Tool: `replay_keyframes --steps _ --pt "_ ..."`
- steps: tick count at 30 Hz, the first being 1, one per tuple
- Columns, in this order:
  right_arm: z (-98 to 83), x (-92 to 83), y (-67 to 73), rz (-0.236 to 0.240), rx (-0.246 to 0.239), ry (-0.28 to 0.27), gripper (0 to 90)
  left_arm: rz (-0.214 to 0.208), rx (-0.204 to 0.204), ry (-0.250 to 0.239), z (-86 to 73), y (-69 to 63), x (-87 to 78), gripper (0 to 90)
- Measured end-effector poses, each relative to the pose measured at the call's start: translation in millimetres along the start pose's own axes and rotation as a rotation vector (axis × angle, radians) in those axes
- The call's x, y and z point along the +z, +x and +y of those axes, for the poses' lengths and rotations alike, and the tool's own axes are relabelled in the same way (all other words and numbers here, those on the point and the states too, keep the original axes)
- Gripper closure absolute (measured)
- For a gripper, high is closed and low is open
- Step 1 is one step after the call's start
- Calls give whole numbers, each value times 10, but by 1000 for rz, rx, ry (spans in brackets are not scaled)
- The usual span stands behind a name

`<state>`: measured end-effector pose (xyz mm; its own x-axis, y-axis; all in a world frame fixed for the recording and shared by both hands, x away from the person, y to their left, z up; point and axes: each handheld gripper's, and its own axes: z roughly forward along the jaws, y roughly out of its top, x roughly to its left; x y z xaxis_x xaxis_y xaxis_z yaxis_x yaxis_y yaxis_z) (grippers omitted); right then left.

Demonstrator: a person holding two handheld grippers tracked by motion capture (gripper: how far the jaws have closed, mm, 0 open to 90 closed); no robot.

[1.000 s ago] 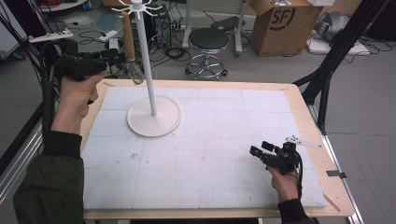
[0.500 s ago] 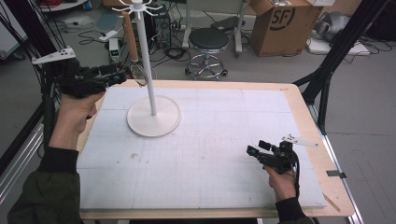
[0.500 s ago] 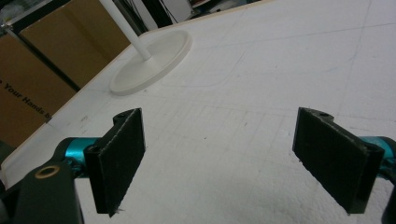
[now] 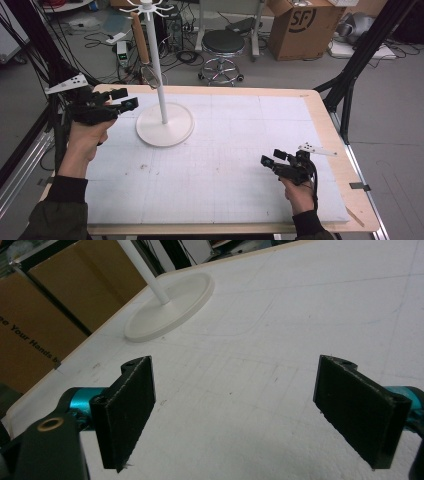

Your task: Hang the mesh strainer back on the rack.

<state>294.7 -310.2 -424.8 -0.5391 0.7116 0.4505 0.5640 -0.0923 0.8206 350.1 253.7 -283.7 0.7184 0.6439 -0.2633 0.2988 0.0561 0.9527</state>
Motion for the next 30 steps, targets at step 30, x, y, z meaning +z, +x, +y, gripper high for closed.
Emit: replay_keyframes --steps 30 --pt "22 69 115 25 -41 3 160 -55 -35 43 -818 -248 43 263"
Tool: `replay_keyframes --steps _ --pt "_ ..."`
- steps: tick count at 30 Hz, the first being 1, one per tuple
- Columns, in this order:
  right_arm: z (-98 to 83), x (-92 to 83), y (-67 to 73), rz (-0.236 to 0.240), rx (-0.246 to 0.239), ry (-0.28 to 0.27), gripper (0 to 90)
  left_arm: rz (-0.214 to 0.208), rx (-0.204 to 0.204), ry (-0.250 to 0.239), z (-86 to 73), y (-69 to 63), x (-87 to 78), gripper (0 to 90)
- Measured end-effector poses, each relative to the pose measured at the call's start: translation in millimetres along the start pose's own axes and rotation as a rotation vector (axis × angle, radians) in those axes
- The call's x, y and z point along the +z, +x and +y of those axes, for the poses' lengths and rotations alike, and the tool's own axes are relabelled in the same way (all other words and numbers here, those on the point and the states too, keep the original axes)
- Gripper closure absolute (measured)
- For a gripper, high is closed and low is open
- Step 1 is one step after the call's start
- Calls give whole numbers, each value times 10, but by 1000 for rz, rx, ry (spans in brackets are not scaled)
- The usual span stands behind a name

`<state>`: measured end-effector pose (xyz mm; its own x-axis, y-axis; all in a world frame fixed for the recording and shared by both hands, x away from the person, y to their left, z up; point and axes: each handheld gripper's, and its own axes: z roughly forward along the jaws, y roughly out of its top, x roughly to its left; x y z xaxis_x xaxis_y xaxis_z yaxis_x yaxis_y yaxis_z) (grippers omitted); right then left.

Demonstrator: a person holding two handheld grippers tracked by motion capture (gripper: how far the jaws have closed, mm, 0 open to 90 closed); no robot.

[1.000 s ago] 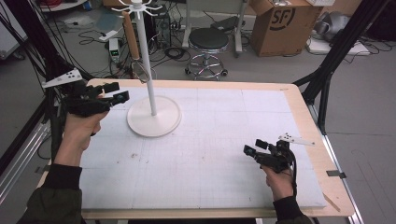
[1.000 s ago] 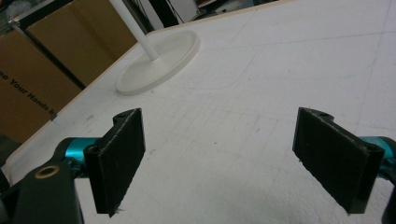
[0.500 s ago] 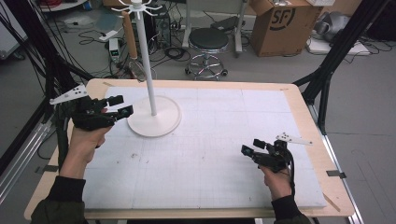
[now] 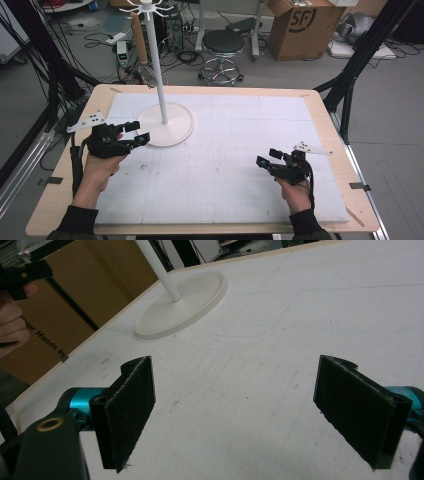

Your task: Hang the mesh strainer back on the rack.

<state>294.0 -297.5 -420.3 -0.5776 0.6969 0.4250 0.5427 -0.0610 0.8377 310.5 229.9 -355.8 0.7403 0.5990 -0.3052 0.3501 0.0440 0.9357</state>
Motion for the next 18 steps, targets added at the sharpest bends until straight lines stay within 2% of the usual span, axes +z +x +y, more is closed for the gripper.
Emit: replay_keyframes --steps 2,4,9,11,15,18 --pt "1 2 15 3 0 4 160 -4 6 18 -56 -19 27 263" --pt "1 5 20 4 -11 3 160 -17 -7 17 -140 -29 56 263" --pt "6 -4 29 8 -1 1 160 -23 -27 37 -352 -51 129 263" --pt "7 -5 24 9 -6 -1 160 -20 -26 45 -415 -59 136 263" --pt "1 7 37 10 -17 0 160 -10 -53 49 -524 -18 120 260" --pt "-8 29 69 16 -23 13 160 12 -62 49 -594 2 88 259"
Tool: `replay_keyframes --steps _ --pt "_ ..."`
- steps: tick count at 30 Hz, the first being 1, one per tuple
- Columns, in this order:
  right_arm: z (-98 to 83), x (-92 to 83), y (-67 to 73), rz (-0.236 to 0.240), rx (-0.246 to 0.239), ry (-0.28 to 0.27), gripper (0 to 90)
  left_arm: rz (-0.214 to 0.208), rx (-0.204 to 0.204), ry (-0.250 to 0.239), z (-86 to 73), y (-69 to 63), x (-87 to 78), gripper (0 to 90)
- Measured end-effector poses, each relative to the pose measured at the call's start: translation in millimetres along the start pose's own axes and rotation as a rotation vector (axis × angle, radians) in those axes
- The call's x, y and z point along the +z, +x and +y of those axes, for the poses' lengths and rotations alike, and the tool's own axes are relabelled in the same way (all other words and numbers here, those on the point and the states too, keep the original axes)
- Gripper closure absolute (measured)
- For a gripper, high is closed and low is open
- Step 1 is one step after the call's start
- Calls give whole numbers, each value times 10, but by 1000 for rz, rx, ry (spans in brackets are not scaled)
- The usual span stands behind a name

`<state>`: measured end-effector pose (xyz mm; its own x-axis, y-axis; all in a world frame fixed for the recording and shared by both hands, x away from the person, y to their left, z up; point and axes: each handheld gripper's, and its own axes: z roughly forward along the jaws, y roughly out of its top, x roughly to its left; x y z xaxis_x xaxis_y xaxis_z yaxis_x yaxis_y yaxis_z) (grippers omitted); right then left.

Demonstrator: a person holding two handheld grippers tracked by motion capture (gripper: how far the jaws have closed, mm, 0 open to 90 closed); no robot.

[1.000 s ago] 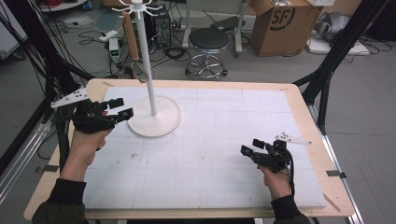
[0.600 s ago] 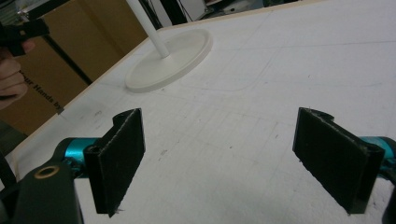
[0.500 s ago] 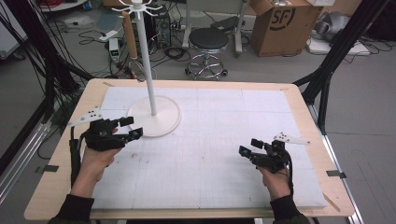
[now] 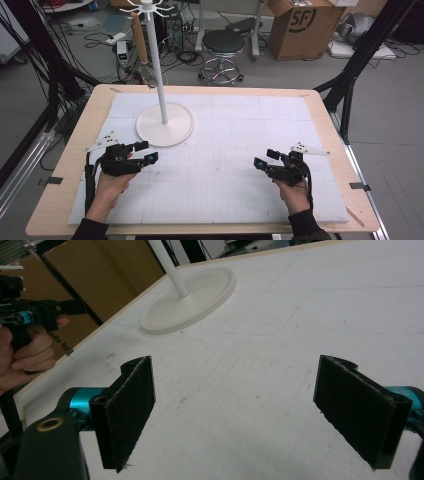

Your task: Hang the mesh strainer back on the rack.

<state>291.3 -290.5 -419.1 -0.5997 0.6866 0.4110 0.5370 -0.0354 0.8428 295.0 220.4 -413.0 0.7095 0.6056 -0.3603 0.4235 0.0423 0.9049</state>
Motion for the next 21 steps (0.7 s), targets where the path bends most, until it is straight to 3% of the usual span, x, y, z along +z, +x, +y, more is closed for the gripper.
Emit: replay_keyframes --steps 5,12,14,21 --pt "-1 14 13 10 -1 -1 159 4 -24 7 -114 -3 -14 258" --pt "-25 94 53 29 -7 19 158 0 -4 57 -238 -95 16 255" --pt "-29 114 57 33 -13 24 158 -8 -20 64 -266 -95 10 249" --pt "-25 168 50 40 -11 30 158 14 -22 38 -287 -97 -70 243"
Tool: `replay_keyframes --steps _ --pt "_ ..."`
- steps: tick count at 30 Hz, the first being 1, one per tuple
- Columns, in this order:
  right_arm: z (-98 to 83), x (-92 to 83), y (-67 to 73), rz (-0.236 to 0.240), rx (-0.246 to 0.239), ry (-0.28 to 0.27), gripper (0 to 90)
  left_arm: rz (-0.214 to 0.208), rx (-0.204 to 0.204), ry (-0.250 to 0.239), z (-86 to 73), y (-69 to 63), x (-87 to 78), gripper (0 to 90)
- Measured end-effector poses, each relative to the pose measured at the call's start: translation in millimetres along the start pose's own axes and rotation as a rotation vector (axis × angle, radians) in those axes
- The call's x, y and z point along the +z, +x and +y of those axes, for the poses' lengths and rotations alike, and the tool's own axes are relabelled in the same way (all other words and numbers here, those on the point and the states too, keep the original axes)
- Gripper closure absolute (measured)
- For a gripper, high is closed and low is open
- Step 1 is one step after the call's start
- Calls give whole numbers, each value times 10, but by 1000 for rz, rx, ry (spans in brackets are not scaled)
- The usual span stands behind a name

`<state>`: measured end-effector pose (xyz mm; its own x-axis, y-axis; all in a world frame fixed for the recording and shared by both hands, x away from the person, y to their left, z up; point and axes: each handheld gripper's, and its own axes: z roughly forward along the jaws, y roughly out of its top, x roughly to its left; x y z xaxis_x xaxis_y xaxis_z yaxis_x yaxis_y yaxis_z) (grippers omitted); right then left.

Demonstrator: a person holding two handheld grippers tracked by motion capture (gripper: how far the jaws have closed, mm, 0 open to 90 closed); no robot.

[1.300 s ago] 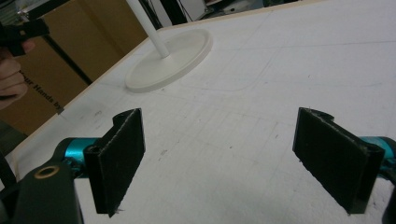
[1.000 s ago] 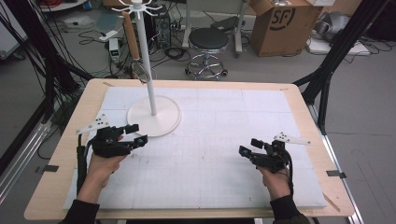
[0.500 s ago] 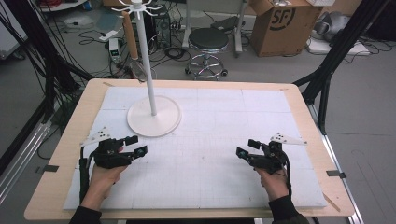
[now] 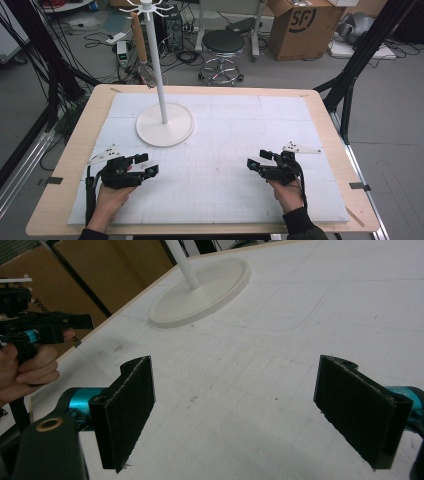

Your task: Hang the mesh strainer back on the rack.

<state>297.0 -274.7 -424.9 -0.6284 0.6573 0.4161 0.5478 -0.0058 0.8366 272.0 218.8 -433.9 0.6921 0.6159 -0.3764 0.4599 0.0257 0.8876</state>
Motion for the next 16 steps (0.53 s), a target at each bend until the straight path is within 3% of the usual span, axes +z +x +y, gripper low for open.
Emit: replay_keyframes --steps 5,16 --pt "-6 38 5 -1 -11 11 158 9 3 -30 -1 1 -37 243" --pt "-33 28 13 -10 -14 19 156 9 17 -10 -10 -2 3 233"
